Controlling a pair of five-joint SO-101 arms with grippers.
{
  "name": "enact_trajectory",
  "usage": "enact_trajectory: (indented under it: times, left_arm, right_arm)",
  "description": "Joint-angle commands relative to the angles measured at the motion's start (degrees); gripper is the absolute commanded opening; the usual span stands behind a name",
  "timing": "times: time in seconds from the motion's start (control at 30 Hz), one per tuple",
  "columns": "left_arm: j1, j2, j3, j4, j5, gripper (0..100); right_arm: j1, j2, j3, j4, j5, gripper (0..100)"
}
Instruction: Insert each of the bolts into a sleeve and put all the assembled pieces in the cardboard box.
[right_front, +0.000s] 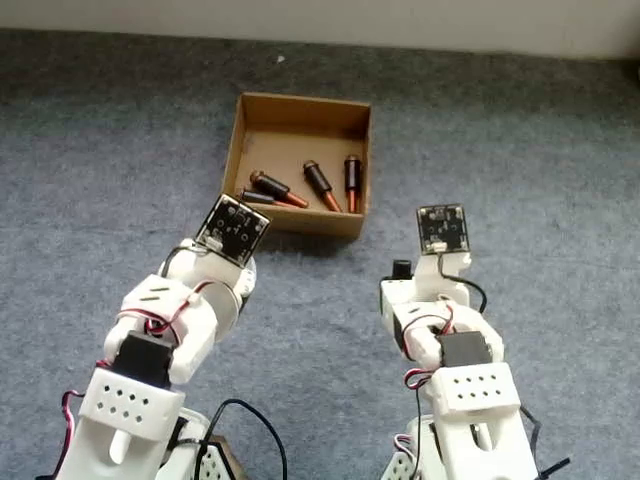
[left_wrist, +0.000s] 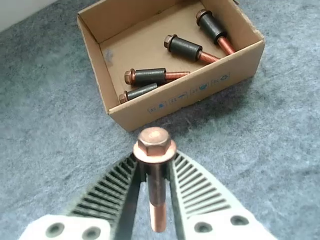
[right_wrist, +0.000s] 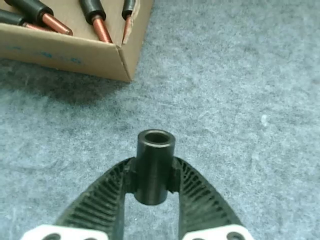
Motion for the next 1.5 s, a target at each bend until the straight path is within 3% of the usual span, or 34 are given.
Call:
enact_trajectory:
  times: [0.0, 0.43, 0.6, 0.7, 0.93, 1.2, 1.33, 1.47]
  left_arm:
    - [0.8, -5.6, 1.2, -1.2, 1.1, 1]
    - [0.9, -28.7, 10.2, -1.1, 5.2, 1]
    - [0.9, -35.7, 11.6, -1.1, 5.6, 1]
    - [0.9, -36.7, 10.8, -1.5, 9.8, 1]
    - [2.5, -36.4, 7.3, -1.4, 17.1, 9]
    - [11.4, -36.3, 3.2, -1.5, 17.1, 7]
    - [12.1, -36.3, 2.9, -1.5, 17.1, 1]
    - [12.1, -36.4, 2.7, -1.5, 17.3, 1]
  right_arm:
    - [-1.8, -8.1, -0.6, 1.5, -0.7, 0.6]
    - [-7.3, -45.4, 15.3, 3.8, -0.3, 0.7]
    - [-8.5, -44.6, 16.8, 3.8, -0.3, 0.7]
    - [-8.9, -45.1, 16.8, 3.8, -0.3, 0.7]
    - [-17.2, -45.1, 16.9, 3.6, -0.3, 0.9]
    - [-24.4, -45.1, 17.0, 3.6, -0.3, 0.9]
    - [-24.9, -45.1, 16.9, 3.6, -0.3, 0.9]
    - [-27.8, -45.1, 16.8, 3.5, -0.3, 0.9]
